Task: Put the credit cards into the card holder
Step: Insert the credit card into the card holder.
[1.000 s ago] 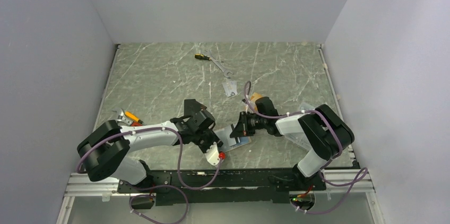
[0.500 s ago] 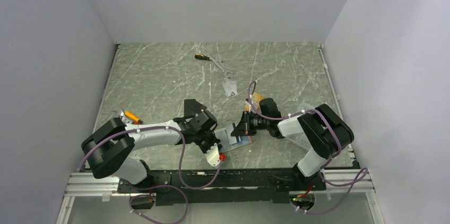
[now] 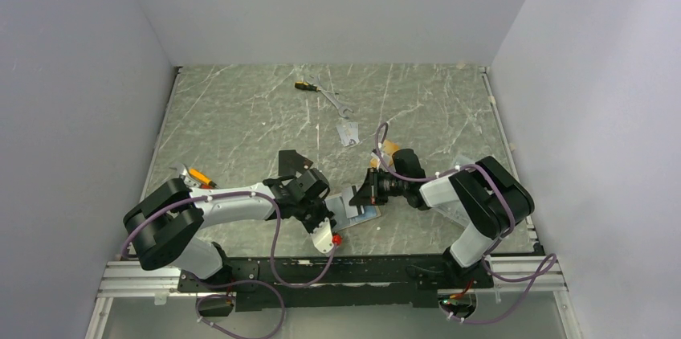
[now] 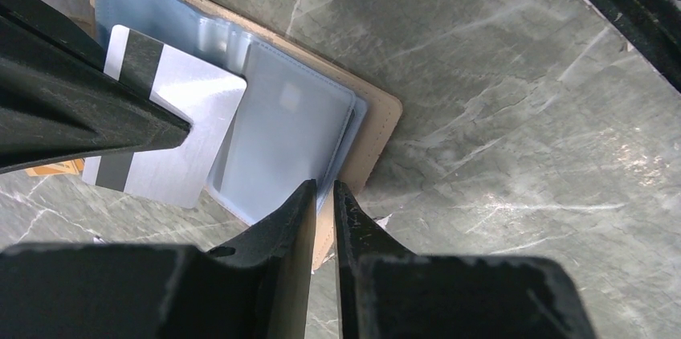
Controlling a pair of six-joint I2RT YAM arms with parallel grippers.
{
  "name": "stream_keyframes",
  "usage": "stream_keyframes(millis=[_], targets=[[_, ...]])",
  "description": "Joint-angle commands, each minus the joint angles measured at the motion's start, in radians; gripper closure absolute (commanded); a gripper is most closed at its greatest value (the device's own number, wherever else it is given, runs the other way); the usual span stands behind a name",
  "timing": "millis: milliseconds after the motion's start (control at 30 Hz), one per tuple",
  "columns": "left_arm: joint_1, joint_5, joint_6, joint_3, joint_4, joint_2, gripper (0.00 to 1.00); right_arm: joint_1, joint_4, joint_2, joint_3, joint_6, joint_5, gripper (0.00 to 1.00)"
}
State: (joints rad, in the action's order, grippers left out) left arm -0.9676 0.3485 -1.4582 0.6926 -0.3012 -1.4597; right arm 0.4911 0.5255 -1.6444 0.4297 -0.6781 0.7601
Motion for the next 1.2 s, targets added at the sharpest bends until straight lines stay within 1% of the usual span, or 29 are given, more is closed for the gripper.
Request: stream_keyframes(millis=[0, 367, 567, 767, 933, 1167], targets=[[-0.012, 0.012, -0.007, 0.019, -0.032, 0.008, 0.81, -0.009, 0.058, -0.013, -0.003, 0.006, -0.021, 1.00], [-0.016, 0.002, 0.005, 0.032, -0.031, 0.001, 0.82, -0.002, 0.084, -0.018, -0.047, 0.003, 0.007, 1.00], [-0.018, -0.004, 0.008, 0.037, -0.037, 0.002, 0.84, 0.010, 0.043, -0.014, -0.057, 0.025, 0.024, 1.00], [-0.021, -0.008, 0.006, 0.030, -0.038, 0.005, 0.85, -0.008, 0.027, 0.023, -0.058, 0.031, -0.023, 1.00], [-0.023, -0.012, 0.008, 0.025, -0.045, 0.012, 0.85, -0.008, 0.046, -0.009, -0.033, 0.019, -0.007, 1.00], [-0.026, -0.011, 0.009, 0.015, -0.038, 0.018, 0.86, -0.009, 0.064, -0.003, -0.042, 0.012, -0.056, 1.00]])
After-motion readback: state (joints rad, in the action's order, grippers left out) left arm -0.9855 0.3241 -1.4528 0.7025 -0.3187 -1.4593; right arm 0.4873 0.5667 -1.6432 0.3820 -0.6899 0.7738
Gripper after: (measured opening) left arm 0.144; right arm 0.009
